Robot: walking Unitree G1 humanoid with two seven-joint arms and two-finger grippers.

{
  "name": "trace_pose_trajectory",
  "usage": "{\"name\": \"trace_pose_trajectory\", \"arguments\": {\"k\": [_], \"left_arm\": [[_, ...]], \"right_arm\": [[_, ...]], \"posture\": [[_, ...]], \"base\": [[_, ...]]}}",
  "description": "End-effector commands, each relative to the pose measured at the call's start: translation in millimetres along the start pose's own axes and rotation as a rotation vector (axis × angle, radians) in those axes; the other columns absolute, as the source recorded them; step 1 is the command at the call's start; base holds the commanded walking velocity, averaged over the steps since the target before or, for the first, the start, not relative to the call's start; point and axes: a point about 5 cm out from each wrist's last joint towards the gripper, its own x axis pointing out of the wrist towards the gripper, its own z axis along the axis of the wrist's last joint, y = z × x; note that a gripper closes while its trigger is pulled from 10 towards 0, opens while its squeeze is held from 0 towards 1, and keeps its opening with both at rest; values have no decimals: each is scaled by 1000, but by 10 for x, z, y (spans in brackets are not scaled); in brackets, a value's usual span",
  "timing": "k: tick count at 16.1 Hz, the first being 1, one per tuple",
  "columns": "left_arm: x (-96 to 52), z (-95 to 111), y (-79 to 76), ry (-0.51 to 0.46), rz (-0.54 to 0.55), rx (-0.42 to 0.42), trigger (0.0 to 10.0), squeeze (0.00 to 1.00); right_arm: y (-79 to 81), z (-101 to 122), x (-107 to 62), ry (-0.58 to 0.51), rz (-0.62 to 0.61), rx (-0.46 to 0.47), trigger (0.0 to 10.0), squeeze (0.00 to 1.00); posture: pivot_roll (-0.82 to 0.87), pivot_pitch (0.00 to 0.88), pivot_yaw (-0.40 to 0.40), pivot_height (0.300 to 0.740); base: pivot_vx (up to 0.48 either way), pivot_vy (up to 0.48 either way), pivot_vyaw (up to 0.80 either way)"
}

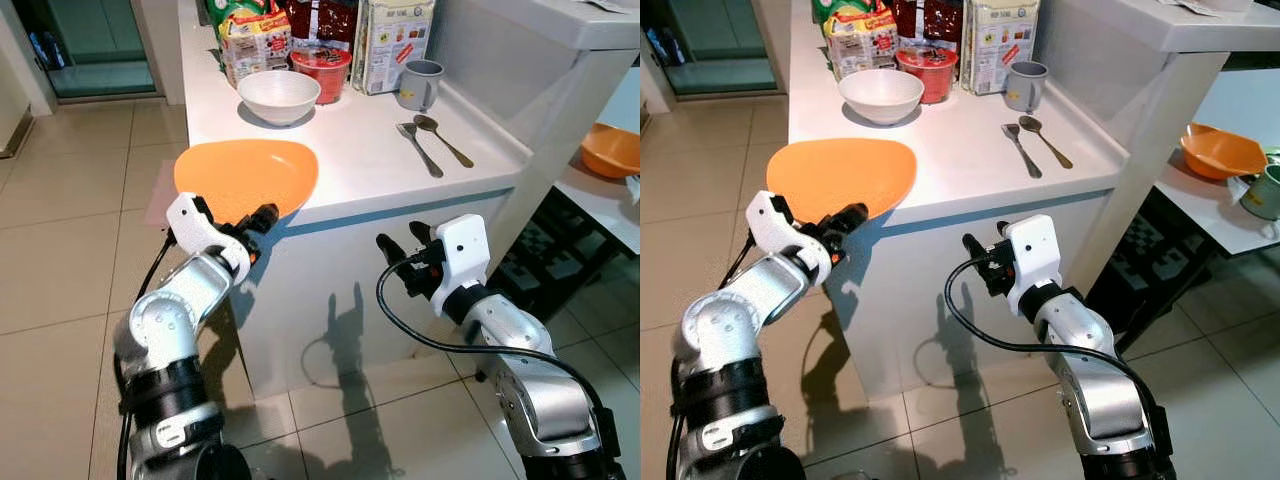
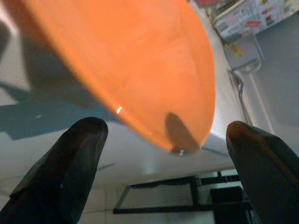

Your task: Setting the table

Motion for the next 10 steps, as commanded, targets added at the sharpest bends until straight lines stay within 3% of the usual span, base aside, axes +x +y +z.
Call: {"name": "trace_pose_trajectory", "arguments": {"k": [1,4,5,6,7,10], "left_arm": [[57,7,-33,-3,-7,23,10000,0],[147,34,-44,-49,-22,22,10000,0],[161,22,-52,-50,-27,20,5373,0],[173,6,-52,-46,-28,22,3765,0],[184,-12,-41,-41,-24,19,196,0],[212,-42,-26,-42,-36,-11,0,0]], "right_arm": [[8,25,9,-1,9,1,10000,0],[7,17,9,3,8,0,10000,0],[9,10,8,6,9,0,10000,0],[10,1,6,10,11,1,10000,0],[13,-12,3,14,14,4,10000,0],[60,-104,-34,14,57,48,10000,0]], "posture": [[15,0,-29,740],[11,0,-28,740],[11,0,-28,740],[11,0,-28,740],[11,0,-30,740],[12,0,-30,740]], "base": [[0,0,0],[0,0,0],[0,0,0],[0,0,0],[0,0,0],[0,0,0]]}}
